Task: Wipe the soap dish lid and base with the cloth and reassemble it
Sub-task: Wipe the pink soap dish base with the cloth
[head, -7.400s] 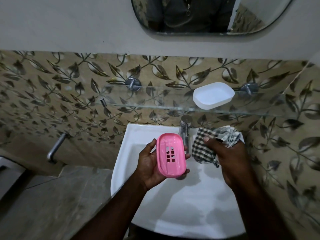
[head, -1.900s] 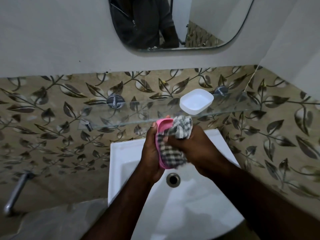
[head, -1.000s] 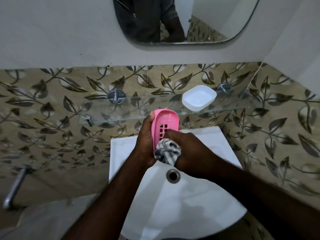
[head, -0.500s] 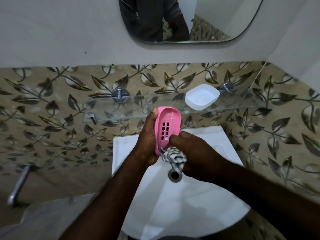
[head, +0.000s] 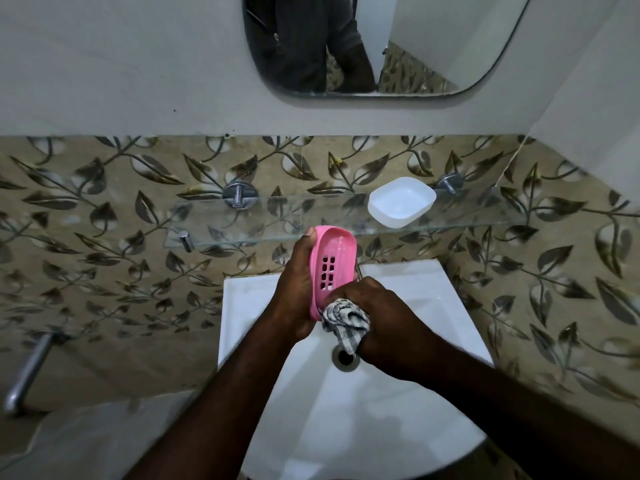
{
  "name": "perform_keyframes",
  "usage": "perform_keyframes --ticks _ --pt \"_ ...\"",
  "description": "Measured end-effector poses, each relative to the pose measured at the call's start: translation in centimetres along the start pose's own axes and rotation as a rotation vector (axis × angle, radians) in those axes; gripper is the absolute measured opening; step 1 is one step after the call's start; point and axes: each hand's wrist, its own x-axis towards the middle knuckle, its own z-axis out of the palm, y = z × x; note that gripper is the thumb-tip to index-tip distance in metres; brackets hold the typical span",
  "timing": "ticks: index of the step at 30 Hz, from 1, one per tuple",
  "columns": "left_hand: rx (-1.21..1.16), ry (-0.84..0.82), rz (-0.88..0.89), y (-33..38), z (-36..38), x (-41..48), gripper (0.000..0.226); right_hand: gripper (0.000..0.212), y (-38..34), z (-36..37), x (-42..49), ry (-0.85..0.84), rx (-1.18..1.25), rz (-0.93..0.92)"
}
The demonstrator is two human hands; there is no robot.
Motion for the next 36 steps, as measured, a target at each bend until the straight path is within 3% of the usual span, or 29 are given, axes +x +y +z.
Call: perform_keyframes --ticks 3,6,9,11,14,15,17,19,21,24,26,28,31,36 --pt "0.013 -0.011 -0.007 0.0 -0.2 0.1 0.070 0.033 0.3 0.2 -0.1 0.012 -0.147 -0.171" --pt "-0.014 -0.022 -0.045 -0.5 -0.5 0.3 0.068 0.036 1.3 -0.5 0.0 -0.056 -0.734 -0.380" --pt "-0.045 -0.028 -0.060 -1.3 -0.5 0.7 0.066 0.035 2.4 -1.1 0.0 -0.066 -0.969 -0.354" --pt "-0.067 -0.025 -0.041 -1.3 -0.2 0.5 0.064 0.029 2.3 -0.5 0.0 -0.026 -0.768 -0.230" --pt "-0.033 -0.035 0.009 -1.4 0.1 0.4 0.061 0.013 1.1 0.7 -0.3 0.092 -0.143 -0.045" --pt "-0.033 -0.033 0.014 -1.5 0.1 0.3 0.060 0.015 1.0 0.8 -0.5 0.120 -0.148 -0.097" --pt "-0.052 -0.044 -0.001 -1.4 0.0 0.1 0.063 0.028 1.9 0.8 -1.1 0.128 -0.445 -0.292" --pt "-0.081 -0.076 -0.051 -1.1 -0.1 0.3 0.067 0.041 3.3 0.3 -1.2 0.092 -0.696 -0.361" --pt "-0.100 -0.081 -0.110 -0.6 -0.2 0.5 0.066 0.043 4.2 -0.1 -1.0 0.104 -0.713 -0.398" --pt "-0.099 -0.133 -0.151 0.0 -0.5 0.4 0.059 0.027 3.9 0.3 -0.6 0.184 -0.594 -0.452" --pt "-0.130 -0.150 -0.119 0.2 -0.8 -0.1 0.058 0.011 2.6 0.6 -0.2 0.183 -0.504 -0.381" --pt "-0.186 -0.178 -0.028 -0.5 -1.0 -0.7 0.079 0.011 1.3 1.0 0.2 0.228 -0.419 -0.263" --pt "-0.284 -0.141 0.112 -2.5 -1.0 -1.3 0.108 0.014 -0.5 2.3 0.3 0.308 -0.106 -0.166" --pt "-0.308 -0.156 0.238 -2.6 -1.4 -2.0 0.104 0.008 -1.4 4.3 0.3 0.277 0.172 -0.129"
